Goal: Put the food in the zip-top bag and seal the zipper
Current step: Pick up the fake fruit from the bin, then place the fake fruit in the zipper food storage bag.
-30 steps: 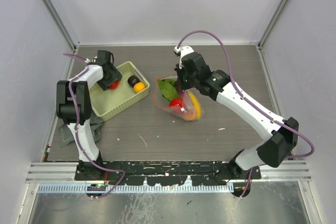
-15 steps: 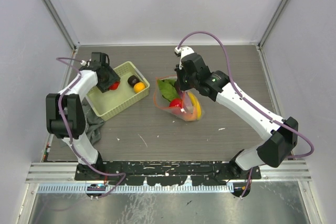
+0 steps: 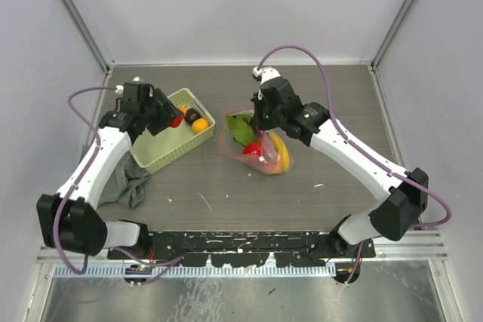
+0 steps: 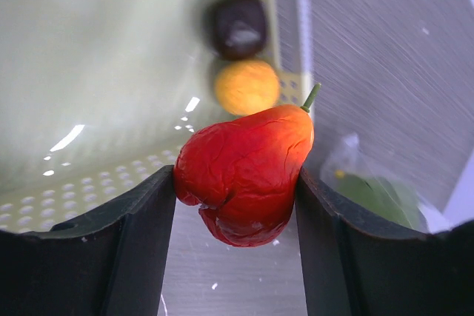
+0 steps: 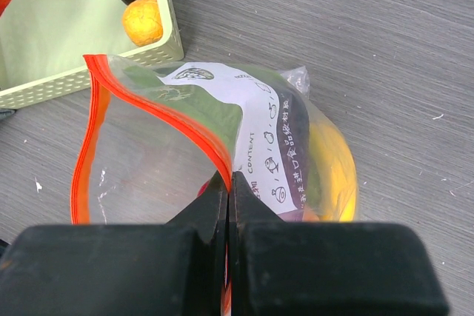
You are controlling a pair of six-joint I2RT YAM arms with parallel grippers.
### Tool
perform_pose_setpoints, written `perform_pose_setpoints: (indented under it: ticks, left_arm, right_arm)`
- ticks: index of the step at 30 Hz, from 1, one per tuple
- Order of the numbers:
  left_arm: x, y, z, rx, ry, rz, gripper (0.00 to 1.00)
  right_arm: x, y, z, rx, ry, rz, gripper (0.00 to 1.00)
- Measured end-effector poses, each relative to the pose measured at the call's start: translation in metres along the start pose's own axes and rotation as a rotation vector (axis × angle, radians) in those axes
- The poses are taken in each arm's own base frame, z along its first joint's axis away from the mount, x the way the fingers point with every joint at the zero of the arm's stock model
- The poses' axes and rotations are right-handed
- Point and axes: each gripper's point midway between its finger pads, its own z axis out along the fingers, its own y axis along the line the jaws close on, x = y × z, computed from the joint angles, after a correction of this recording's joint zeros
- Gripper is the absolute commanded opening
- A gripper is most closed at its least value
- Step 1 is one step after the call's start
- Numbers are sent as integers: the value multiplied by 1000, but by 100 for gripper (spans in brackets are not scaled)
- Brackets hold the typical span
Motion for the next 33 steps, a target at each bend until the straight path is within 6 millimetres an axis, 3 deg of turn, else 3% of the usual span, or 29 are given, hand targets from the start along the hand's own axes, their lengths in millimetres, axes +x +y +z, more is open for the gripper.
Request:
perform_pose_setpoints:
  ticks: [8, 15, 24, 33]
  left_arm:
    - [35, -53, -59, 196, 7, 115, 54]
    - [80, -86, -91, 320, 67, 213, 54]
    - [120, -116, -102, 361, 129, 318, 55]
    - [142, -141, -85, 306, 148, 427, 60]
  right_arm:
    - [1, 0, -1, -1, -4, 13, 0]
    - [3, 0, -2, 0, 0, 23, 0]
    - [4, 1, -1, -7, 1, 34, 0]
    - [5, 4, -1, -24, 5, 34, 0]
